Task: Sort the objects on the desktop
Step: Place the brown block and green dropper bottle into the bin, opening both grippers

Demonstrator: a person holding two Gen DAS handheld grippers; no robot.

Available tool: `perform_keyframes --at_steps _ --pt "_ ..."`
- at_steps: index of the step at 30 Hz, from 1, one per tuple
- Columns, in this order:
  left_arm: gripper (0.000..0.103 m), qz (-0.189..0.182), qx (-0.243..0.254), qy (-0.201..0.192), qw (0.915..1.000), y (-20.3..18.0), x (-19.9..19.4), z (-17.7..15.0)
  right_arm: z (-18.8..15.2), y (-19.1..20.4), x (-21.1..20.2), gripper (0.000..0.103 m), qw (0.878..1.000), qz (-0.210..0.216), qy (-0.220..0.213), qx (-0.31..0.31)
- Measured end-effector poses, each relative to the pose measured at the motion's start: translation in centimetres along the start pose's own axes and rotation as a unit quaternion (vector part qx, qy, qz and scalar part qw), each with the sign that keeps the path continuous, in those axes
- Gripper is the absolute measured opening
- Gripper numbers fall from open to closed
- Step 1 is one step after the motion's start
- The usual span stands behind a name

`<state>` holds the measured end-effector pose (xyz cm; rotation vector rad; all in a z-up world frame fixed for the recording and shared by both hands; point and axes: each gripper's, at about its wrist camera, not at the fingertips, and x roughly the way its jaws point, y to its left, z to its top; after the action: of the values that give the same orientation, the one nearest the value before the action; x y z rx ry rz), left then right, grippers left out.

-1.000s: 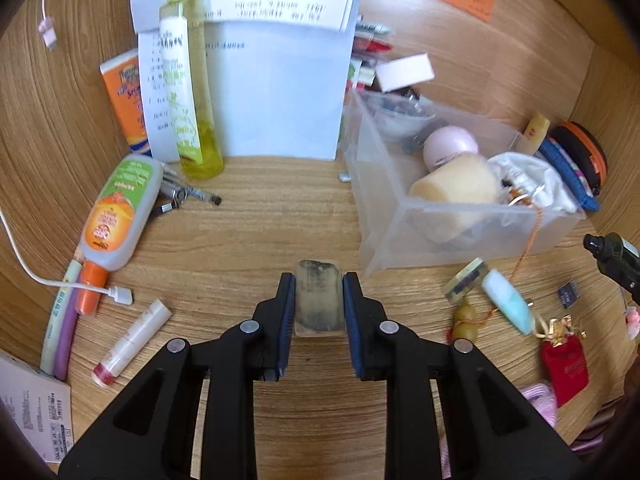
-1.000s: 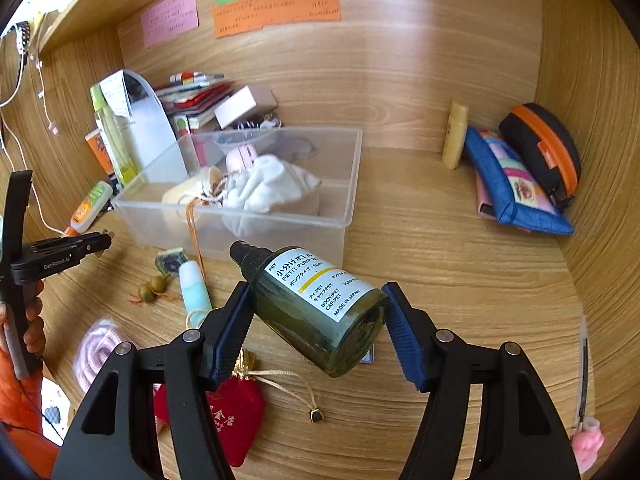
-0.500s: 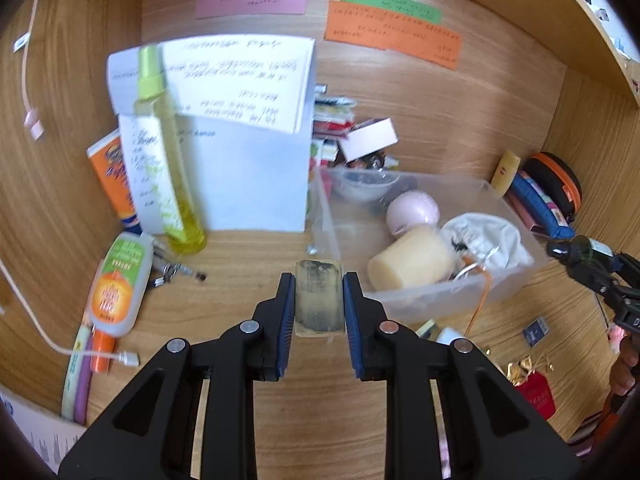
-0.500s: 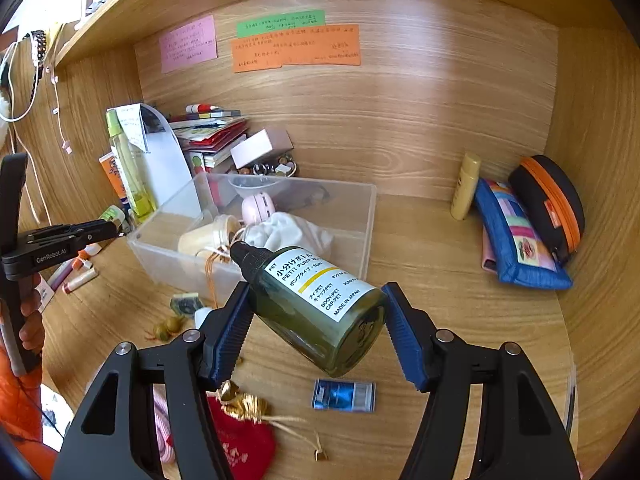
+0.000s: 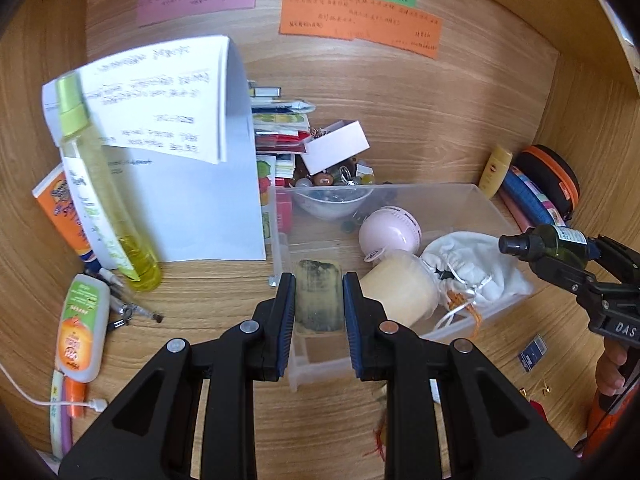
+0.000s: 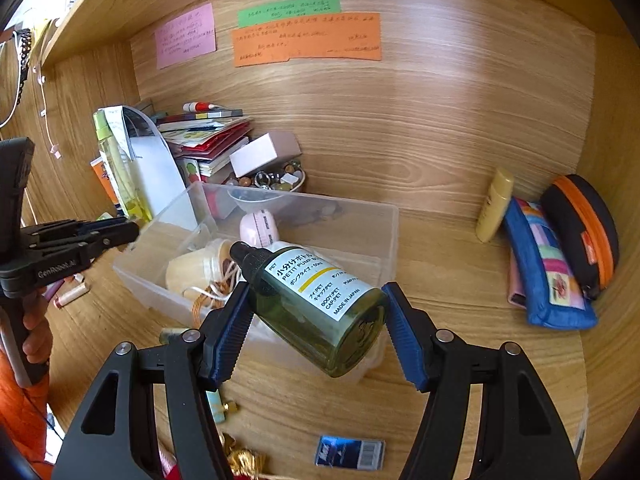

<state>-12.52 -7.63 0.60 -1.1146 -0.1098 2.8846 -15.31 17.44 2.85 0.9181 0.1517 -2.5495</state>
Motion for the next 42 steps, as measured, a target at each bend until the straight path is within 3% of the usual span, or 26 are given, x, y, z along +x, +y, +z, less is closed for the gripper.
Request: perform_keyframes --at_steps 11,22,27,29,32,35,42 --pt "0.023 0.003 0.008 0.022 0.9997 -0.6 2.4 -0.3 -0.6 -0.4 2.6 0.062 1.0 0.001 0.023 0.008" --pt "0.023 0.004 0.024 0.021 0.9995 -1.2 2.7 -0.8 -1.1 0.6 3.2 0.063 0.999 -0.043 0.018 -0.028" --pt "0.026 0.006 0.028 0.021 0.9994 -1.4 2.6 -1.0 -1.1 0.4 3.2 0.069 0.999 -0.038 0.017 -0.024" --pt "0.037 0.001 0.028 0.016 0.9995 -1.5 2.3 -1.0 -1.1 0.7 3.0 0.082 0.998 -0.045 0.011 -0.031" --pt "0.062 0.002 0.031 -0.005 0.9995 -1.8 1.3 -0.9 -1.1 1.3 2.3 0.082 0.997 -0.058 -0.007 -0.044" --pt "0.078 0.014 0.042 -0.03 0.9986 -2.5 0.1 -0.8 -0.9 1.6 1.7 0.083 0.997 -0.061 -0.017 -0.05" --pt "0.08 0.019 0.054 -0.043 0.9974 -3.3 -1.4 -1.0 -1.0 0.9 -0.1 0.083 0.998 -0.054 -0.027 -0.029"
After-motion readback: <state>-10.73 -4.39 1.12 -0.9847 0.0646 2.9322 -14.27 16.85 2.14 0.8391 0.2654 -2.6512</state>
